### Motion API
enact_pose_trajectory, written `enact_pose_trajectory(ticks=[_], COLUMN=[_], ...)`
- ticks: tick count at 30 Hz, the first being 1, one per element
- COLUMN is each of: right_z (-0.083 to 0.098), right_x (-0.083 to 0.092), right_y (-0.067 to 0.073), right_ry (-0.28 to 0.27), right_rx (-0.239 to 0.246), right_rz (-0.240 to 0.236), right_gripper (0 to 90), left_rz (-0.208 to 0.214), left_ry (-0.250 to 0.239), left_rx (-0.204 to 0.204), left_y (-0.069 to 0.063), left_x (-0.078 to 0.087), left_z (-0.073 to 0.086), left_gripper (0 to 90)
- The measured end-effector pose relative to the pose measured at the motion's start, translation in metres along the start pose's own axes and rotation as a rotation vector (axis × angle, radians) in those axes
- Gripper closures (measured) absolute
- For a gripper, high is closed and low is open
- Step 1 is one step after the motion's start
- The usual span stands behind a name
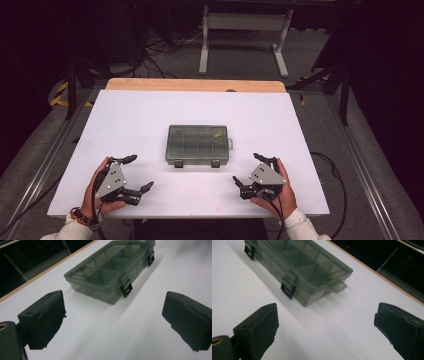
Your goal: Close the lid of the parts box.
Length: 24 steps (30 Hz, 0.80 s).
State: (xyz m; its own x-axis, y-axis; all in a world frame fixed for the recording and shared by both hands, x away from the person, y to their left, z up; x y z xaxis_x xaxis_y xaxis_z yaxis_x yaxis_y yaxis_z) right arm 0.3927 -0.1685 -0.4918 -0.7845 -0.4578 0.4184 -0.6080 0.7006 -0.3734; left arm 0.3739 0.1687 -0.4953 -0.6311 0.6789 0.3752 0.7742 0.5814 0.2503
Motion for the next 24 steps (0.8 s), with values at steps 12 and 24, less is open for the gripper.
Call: enact_pose_trajectory(ticks=[12,24], right_z=[0.021,0.022], right_x=[0.005,0.003], right_y=[-0.005,-0.004], right_ry=[0.019,0.004], right_rx=[-0.068,-0.08], right_rz=[0.004,-0.004], right_gripper=[4.9,5.0], left_rz=[0.017,0.0], left_ry=[0.033,0.011], left_rx=[0.103,0.111], left_y=[0.001,0.005], left_x=[0.011,0.01], left_z=[0.026,0.022], left_gripper=[4.8,4.6])
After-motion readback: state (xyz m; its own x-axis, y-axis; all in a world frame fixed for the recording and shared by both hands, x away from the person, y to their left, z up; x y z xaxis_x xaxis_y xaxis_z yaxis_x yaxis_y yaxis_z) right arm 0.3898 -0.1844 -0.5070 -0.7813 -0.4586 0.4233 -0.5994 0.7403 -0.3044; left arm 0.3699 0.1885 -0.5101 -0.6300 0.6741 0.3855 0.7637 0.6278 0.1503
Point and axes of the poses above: each handheld gripper's, and its own axes: x roughly backward along the jaws, z roughly out of its underside, y roughly to its left, the point moved 9 cm from there along -x, roughly forward along the jaws, and after that the axes turned 1 degree about z, right-handed, at the moved point
